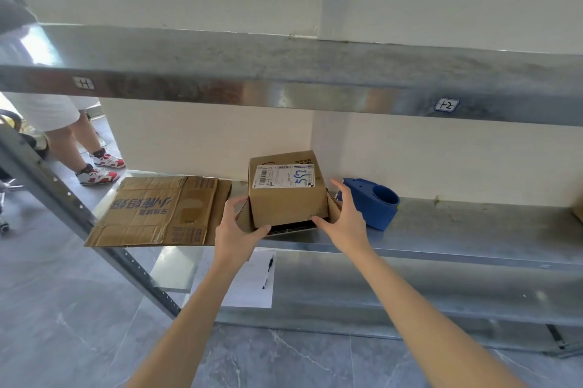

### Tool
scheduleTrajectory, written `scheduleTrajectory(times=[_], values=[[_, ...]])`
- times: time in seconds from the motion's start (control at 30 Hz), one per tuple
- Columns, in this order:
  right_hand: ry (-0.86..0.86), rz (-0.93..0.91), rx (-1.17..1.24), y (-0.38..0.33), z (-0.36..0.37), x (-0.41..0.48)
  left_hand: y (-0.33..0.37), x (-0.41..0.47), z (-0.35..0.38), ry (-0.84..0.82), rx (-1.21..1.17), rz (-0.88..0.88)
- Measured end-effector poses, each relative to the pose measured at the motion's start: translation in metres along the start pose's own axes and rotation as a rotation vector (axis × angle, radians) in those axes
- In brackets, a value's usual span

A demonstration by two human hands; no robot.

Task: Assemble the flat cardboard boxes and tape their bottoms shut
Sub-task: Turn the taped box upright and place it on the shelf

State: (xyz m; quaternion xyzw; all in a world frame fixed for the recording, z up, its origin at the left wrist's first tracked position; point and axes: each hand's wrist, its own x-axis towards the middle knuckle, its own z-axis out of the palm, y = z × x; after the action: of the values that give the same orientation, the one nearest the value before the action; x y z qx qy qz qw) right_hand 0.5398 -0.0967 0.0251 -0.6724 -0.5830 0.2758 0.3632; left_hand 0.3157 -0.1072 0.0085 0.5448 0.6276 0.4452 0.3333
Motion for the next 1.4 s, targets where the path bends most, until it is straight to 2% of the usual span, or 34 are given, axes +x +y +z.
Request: scheduleTrajectory(times=[0.3, 0.63, 0.83, 0.97, 1.2, 1.4], values=[[0.071, -0.017, -0.002, -0.002, -0.005, 0.000, 0.014, -0.003, 0.004, 0.124, -0.091, 0.066], [0.008, -0.012, 0.022, -0.006, -0.015, 0.005, 0.010, 0.002, 0.005, 0.105, -0.006, 0.071], [0.006, 0.017, 0.034, -0.012, -0.016, 0.006, 0.008, 0.005, 0.006, 0.085, 0.000, 0.134], [0.030, 0.027, 0.029, -0.017, -0.016, 0.006, 0.006, 0.006, 0.006, 0.057, -0.055, 0.110], [0.052, 0.061, 0.021, -0.024, -0.015, 0.004, 0.010, 0.000, 0.014, 0.192, -0.110, 0.015], [0.075, 0.112, 0.008, -0.027, -0.013, 0.006, 0.008, 0.002, 0.013, 0.159, -0.111, 0.025]])
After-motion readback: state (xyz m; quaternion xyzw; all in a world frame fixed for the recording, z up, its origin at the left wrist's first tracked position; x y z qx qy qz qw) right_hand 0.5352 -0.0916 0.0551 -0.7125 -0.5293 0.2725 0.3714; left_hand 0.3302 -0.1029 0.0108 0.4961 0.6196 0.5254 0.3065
